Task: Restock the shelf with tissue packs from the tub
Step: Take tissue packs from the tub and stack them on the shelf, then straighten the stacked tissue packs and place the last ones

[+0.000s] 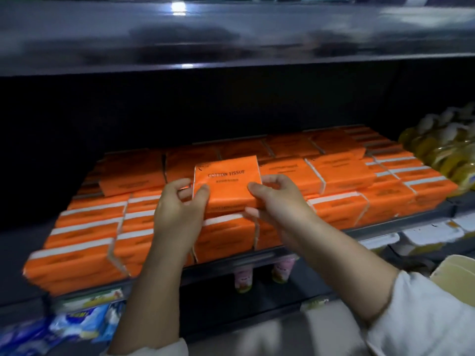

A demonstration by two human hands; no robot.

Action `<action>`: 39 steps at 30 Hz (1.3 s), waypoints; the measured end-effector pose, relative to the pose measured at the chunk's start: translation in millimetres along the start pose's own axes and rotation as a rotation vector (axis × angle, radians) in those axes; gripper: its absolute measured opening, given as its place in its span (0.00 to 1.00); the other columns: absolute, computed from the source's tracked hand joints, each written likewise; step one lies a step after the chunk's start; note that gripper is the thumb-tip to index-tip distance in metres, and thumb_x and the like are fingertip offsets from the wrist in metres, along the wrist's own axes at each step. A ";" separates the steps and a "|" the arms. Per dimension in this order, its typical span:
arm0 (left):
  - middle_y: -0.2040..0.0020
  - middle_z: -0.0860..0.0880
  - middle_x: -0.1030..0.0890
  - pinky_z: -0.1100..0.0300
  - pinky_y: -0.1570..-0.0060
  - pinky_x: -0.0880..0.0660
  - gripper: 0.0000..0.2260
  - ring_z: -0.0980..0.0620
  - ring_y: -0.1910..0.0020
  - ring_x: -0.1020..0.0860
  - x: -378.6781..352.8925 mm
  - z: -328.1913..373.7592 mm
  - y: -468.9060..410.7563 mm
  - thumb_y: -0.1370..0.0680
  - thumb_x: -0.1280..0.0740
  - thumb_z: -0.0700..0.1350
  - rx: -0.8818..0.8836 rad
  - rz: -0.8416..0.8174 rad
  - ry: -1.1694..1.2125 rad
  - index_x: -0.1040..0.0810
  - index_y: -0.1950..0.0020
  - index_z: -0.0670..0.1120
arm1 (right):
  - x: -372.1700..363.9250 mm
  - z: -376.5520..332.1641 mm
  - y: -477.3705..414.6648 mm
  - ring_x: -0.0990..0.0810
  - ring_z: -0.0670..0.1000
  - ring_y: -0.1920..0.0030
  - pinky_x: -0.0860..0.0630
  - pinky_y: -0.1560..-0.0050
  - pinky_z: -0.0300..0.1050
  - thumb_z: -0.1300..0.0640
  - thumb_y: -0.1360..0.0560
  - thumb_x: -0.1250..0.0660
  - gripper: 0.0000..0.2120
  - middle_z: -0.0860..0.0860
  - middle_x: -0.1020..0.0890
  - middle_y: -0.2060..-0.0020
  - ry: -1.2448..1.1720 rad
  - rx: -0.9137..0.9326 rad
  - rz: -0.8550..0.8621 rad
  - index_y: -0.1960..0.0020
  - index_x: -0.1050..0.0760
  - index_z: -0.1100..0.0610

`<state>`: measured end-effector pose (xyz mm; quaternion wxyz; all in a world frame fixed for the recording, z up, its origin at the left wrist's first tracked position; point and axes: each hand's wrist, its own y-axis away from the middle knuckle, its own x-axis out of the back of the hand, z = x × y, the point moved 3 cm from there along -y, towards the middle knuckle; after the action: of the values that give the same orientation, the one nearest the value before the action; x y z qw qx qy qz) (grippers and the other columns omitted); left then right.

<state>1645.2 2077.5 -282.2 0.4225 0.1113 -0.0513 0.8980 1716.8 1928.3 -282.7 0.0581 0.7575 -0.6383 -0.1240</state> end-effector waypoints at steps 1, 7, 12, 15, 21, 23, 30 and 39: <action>0.44 0.53 0.25 0.46 0.47 0.23 0.20 0.48 0.46 0.22 -1.5 0.3 -0.4 0.27 0.32 0.54 -0.002 -0.012 -0.015 0.28 0.37 0.53 | -2.7 0.3 -4.3 0.20 0.56 0.50 0.18 0.61 0.45 0.58 0.25 0.33 0.10 0.56 0.23 0.49 0.088 0.057 0.033 0.46 0.29 0.56; 0.38 0.52 0.26 0.64 0.53 0.31 0.18 0.53 0.40 0.27 1.2 -0.6 -5.0 0.24 0.33 0.50 -0.026 0.043 -0.071 0.27 0.35 0.53 | -11.0 -16.1 -0.6 0.25 0.50 0.50 0.25 0.46 0.48 0.48 0.26 0.33 0.18 0.50 0.31 0.46 0.715 0.400 0.020 0.38 0.27 0.52; 0.35 0.51 0.27 0.61 0.52 0.31 0.20 0.54 0.41 0.28 1.8 -3.5 -7.4 0.23 0.34 0.51 -0.037 0.030 -0.154 0.29 0.32 0.51 | -15.8 -19.5 0.2 0.25 0.55 0.45 0.27 0.46 0.48 0.41 0.27 0.34 0.27 0.52 0.34 0.39 1.055 0.436 -0.008 0.34 0.31 0.53; 0.34 0.49 0.27 0.60 0.47 0.31 0.23 0.51 0.38 0.29 -2.4 -5.8 -7.8 0.24 0.32 0.50 -0.072 -0.011 -0.279 0.31 0.30 0.50 | -14.7 -15.2 -6.1 0.25 0.58 0.47 0.29 0.54 0.47 0.38 0.27 0.36 0.33 0.54 0.36 0.39 1.266 0.469 0.055 0.31 0.35 0.58; 0.34 0.50 0.28 0.63 0.52 0.33 0.26 0.56 0.44 0.31 -5.4 -6.4 -6.8 0.25 0.31 0.46 -0.122 -0.071 -0.379 0.34 0.28 0.52 | -10.2 -6.7 -8.2 0.24 0.59 0.49 0.29 0.54 0.48 0.39 0.25 0.38 0.31 0.55 0.35 0.39 1.325 0.497 0.089 0.29 0.38 0.56; 0.35 0.50 0.27 0.66 0.54 0.33 0.25 0.56 0.46 0.30 -4.2 -6.3 -7.2 0.25 0.31 0.45 -0.140 -0.077 -0.370 0.32 0.29 0.52 | -9.2 -5.5 -4.9 0.24 0.61 0.47 0.28 0.50 0.50 0.41 0.25 0.37 0.30 0.56 0.35 0.39 1.295 0.516 0.098 0.29 0.38 0.56; 0.48 0.53 0.21 0.76 0.56 0.30 0.15 0.63 0.53 0.23 47.7 -5.1 12.2 0.26 0.30 0.42 -0.318 0.066 -0.173 0.23 0.39 0.45 | -13.2 14.8 36.3 0.25 0.57 0.56 0.25 0.56 0.50 0.50 0.25 0.34 0.24 0.55 0.32 0.45 1.135 0.795 0.010 0.31 0.32 0.56; 0.60 0.60 0.22 0.75 0.64 0.33 0.06 0.64 0.62 0.24 123.3 -104.7 91.8 0.26 0.31 0.41 -0.184 0.074 -0.450 0.19 0.51 0.50 | 0.5 67.1 69.7 0.24 0.62 0.53 0.24 0.56 0.52 0.54 0.27 0.31 0.21 0.59 0.30 0.47 1.188 0.789 -0.242 0.36 0.27 0.59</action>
<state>1481.9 2130.6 -353.6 0.3756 0.2677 -0.2301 0.8570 1632.9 1920.1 -330.1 0.1034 0.7267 -0.4078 0.5430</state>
